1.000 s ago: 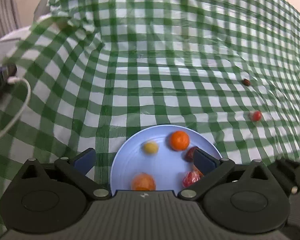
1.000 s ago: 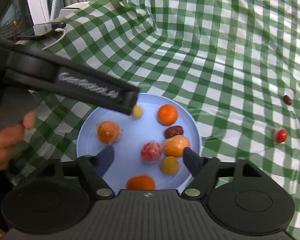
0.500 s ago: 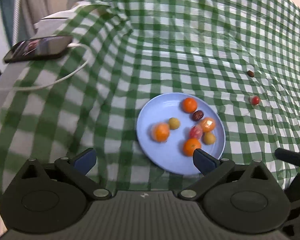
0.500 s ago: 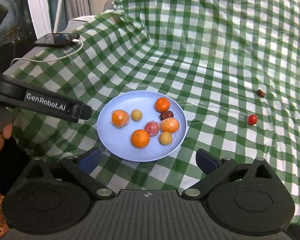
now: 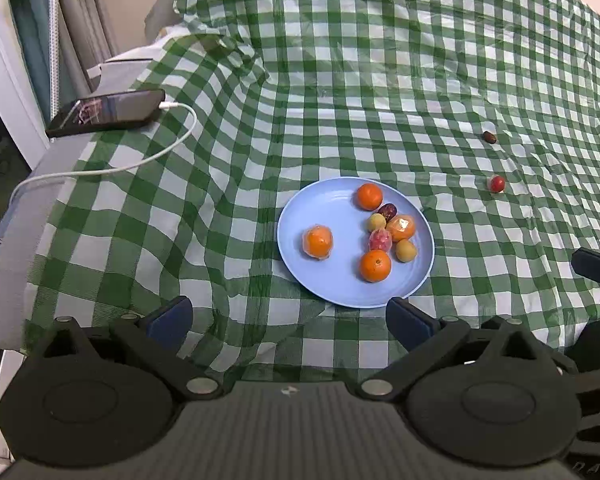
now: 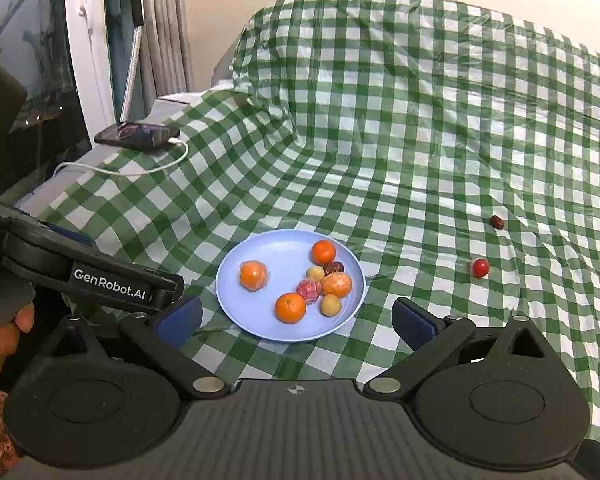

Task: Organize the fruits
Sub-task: 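Open the left tool to drop the yellow-green fruit while the right tool releases the orange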

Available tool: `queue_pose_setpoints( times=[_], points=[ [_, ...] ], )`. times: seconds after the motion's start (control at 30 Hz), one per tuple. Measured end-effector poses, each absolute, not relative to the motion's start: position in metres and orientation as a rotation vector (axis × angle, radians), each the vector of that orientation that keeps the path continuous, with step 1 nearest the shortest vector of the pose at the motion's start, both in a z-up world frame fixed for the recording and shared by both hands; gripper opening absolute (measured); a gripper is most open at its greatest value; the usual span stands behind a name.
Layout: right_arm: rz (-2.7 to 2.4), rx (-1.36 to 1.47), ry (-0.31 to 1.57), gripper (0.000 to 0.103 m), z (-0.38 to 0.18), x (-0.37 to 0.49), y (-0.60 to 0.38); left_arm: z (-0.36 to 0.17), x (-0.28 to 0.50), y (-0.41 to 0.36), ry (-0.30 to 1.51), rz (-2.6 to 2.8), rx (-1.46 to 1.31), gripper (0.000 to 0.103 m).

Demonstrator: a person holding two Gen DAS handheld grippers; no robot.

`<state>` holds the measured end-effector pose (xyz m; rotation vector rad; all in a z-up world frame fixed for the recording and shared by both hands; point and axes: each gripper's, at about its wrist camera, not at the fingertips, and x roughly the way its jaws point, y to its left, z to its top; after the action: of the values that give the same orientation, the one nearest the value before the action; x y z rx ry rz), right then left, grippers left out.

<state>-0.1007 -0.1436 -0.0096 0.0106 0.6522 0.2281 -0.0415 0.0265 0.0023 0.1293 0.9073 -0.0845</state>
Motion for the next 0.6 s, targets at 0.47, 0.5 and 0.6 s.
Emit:
queue_pose_setpoints(
  times=[0.47,0.5,0.6],
  points=[
    [0.210,0.015,0.637,0.102,-0.006,-0.112,-0.144,0.009,-0.054,0.022,0.887,-0.081,0.173,0.103],
    [0.210,0.015,0.637,0.102,-0.006,-0.112,-0.144,0.009,-0.054,0.022,0.887,-0.081,0.174,0.103],
    [0.210,0.012,0.641,0.102,-0.005,-0.113,-0.144,0.009,-0.055,0.023,0.892,-0.082,0.178,0.103]
  ],
)
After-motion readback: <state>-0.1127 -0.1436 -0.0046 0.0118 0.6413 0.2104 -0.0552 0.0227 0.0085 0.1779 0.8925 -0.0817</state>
